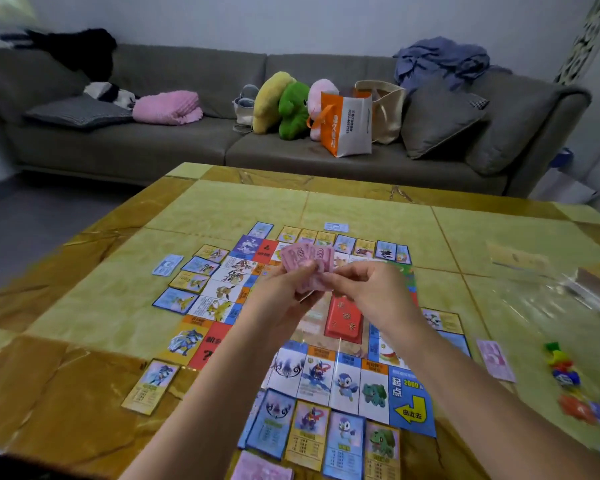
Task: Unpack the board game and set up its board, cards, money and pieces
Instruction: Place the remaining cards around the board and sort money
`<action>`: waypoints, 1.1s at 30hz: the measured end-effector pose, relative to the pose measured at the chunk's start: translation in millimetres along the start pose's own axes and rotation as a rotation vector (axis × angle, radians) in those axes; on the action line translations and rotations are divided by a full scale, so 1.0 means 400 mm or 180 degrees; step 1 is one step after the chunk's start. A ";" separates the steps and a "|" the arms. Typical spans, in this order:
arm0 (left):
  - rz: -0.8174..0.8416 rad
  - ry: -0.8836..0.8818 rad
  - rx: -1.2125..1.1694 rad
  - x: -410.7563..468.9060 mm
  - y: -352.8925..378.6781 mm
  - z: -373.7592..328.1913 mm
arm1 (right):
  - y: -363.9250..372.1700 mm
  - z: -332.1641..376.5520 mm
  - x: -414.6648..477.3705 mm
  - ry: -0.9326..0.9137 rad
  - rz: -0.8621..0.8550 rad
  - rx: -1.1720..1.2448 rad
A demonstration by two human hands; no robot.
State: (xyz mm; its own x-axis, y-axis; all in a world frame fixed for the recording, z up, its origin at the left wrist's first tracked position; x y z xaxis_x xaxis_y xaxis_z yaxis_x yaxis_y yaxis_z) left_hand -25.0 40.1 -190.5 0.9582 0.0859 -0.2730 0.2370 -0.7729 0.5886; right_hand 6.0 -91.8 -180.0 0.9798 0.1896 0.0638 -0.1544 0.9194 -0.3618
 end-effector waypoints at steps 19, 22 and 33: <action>-0.0696 0.0163 -0.0091 0.064 -0.181 -0.104 | -0.103 -0.066 0.559 -0.0194 0.0227 -0.1872; -0.0747 0.0124 -0.0002 0.069 -0.187 -0.092 | -0.089 -0.103 0.615 -0.0078 0.0388 -0.1851; -0.0825 0.0012 0.0016 0.074 -0.194 -0.068 | -0.017 -0.191 0.714 0.0395 0.0601 -0.1632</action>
State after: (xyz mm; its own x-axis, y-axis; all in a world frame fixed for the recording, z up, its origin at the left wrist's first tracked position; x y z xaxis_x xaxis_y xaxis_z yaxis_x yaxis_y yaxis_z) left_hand -10.8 119.9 -223.5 0.8662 0.2837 -0.4114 0.4738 -0.7280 0.4955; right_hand 296.8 -70.4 -230.4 0.9535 0.2644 -0.1447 -0.2774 0.5823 -0.7642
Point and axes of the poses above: each hand's wrist, its own x-axis towards the middle knuckle, its own y-axis out of the palm, z = x × y, the point moved 3 cm from there along x, towards the middle knuckle, and after that the axes turned 2 degrees about -x, right-handed, at the moved point
